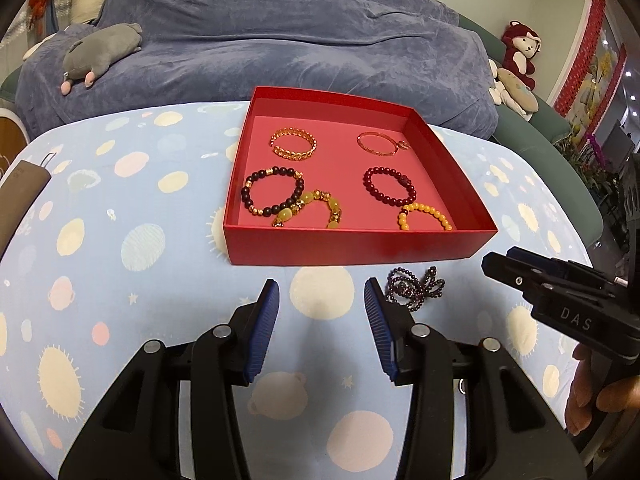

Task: Organize jewelry
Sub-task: 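Grasp the dark garnet multi-strand bracelet with the right tool and lift it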

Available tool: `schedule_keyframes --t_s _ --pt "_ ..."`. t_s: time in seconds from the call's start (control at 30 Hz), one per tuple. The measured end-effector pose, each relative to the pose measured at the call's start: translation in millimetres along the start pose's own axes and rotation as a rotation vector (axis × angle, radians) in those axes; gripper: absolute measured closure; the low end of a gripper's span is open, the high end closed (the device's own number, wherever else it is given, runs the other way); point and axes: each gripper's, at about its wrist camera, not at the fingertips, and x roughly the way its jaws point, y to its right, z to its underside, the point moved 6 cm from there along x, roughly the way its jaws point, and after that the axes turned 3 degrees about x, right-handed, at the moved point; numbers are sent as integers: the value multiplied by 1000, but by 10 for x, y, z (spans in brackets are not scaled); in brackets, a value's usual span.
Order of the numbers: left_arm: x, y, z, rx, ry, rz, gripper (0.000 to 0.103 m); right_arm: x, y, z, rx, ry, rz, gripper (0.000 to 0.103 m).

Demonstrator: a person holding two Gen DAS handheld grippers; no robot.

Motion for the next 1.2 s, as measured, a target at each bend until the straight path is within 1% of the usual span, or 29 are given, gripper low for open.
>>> schedule_keyframes --t_s 0.1,0.23,0.33,0.83,0.9,1.03,1.07,1.1,1.2 --pt "34 14 69 -4 -17 -1 61 100 -74 92 -21 -29 -2 61" --pt "67 21 125 10 -24 -9 61 220 -188 150 -38 -45 -15 61" --pt "104 -8 166 3 -36 -12 61 312 -243 187 -48 -65 -18 61" --pt "143 -115 206 -39 -57 -9 61 530 -393 199 -58 -91 -47 62" --pt "146 -121 213 -44 -59 -7 61 542 -407 197 -56 -95 -62 71" --pt "149 -122 216 -46 -61 -4 61 551 -425 188 -67 -94 -58 75" --pt "149 -122 216 -47 -61 -3 61 564 -420 191 -63 -101 -64 86" --pt "150 -126 217 -49 -61 -1 61 569 -412 189 -50 -105 -76 89" --pt "155 -133 223 -49 -63 0 61 573 -399 189 -39 -107 -81 92"
